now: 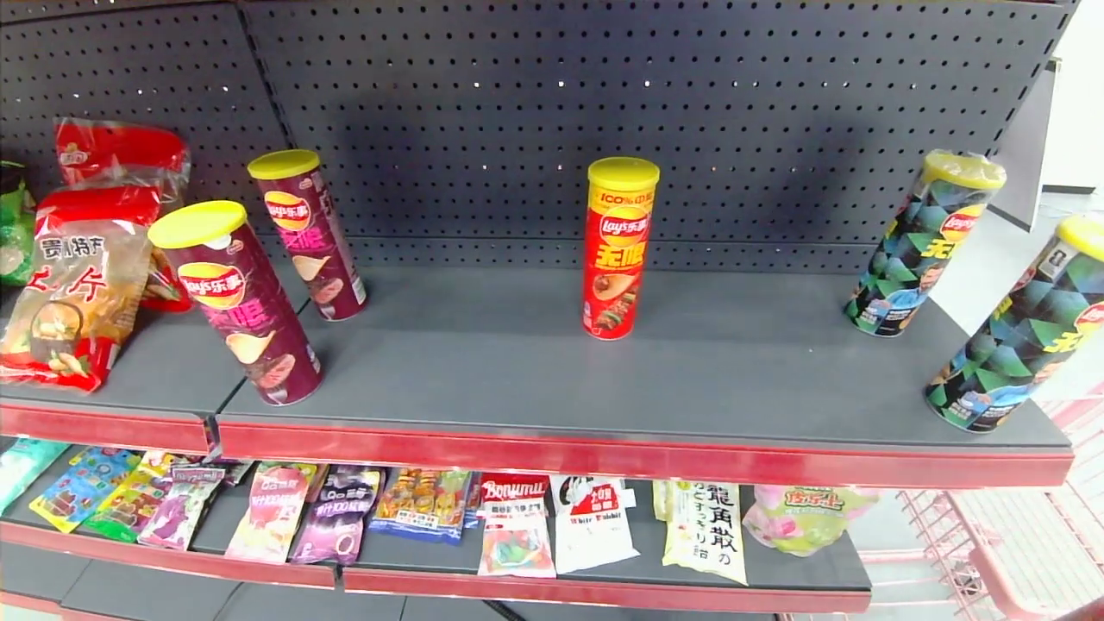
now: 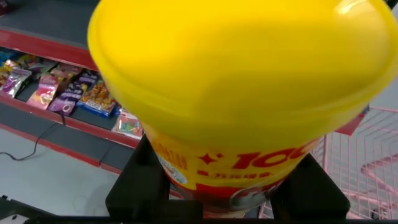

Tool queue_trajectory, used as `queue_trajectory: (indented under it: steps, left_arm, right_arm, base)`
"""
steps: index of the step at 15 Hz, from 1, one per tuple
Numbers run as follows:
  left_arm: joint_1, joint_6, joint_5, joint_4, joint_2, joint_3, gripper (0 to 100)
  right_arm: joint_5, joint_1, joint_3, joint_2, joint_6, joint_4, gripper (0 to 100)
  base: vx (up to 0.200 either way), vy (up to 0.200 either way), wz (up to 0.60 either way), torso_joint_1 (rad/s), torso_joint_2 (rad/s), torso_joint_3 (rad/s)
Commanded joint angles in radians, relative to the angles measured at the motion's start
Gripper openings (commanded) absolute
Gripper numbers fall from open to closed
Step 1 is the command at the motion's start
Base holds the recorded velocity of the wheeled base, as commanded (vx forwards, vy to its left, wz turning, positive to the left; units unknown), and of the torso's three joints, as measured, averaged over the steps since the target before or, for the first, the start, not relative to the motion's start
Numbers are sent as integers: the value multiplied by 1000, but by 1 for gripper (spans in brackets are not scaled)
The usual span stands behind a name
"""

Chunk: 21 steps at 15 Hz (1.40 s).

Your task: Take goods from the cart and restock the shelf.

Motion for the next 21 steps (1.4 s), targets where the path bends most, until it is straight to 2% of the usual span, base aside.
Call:
queue_trajectory:
  steps: [1,5,21]
  left_arm:
    - [0,0,0,1,0,0,100]
    - [0,0,0,1,0,0,100]
    - [0,-1,0,1,0,0,100]
  right_arm:
    - [0,39,-11,9,0,-2,0]
    - [-1,74,-13,32,-17,-2,0]
    - [14,85,-33,87,-23,-5,0]
  base:
    - [200,0,0,-7,7,2]
    - [200,0,0,0,1,4]
    - [13,0,0,0,0,0]
